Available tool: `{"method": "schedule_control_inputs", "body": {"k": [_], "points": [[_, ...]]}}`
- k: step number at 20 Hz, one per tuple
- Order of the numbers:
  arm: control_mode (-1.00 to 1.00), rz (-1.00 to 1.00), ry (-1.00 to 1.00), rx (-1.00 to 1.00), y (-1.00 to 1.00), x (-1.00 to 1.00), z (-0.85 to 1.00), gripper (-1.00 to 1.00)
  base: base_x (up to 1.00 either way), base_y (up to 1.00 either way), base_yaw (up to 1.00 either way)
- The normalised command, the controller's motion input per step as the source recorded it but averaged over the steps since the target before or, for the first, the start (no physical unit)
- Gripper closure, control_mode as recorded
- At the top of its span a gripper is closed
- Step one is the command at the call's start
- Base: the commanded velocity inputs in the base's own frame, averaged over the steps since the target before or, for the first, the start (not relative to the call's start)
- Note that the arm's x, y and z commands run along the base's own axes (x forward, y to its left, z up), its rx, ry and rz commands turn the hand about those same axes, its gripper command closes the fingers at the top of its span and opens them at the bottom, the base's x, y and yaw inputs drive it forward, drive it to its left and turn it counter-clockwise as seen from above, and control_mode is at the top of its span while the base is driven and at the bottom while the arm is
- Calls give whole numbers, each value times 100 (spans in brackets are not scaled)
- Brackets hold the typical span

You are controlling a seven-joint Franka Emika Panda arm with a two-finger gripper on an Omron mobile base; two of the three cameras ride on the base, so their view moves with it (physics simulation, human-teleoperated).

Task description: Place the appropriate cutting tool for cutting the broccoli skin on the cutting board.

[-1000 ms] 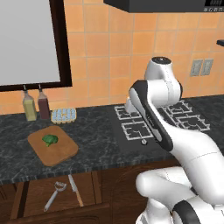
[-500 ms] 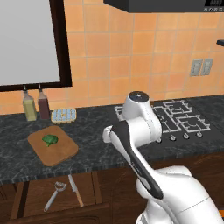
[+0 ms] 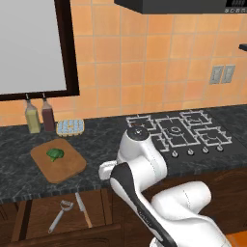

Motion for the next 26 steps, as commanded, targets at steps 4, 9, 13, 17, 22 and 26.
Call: {"method": "schedule_control_inputs", "body": {"k": [4,9,13,17,22,26], "points": [[-100,-3,20,3,31,-7,-60,-100,0,0,0],[-100,-4,23,1,32,0,-55,-100,0,0,0],[-100,-3,19,0,35,0,-53,-100,0,0,0],[-100,-4,16,0,34,0,-51,-100,0,0,0],[-100,-3,11,0,26,0,-42,-100,0,0,0],[-100,0,9,-4,20,0,-32,-100,0,0,0]]}}
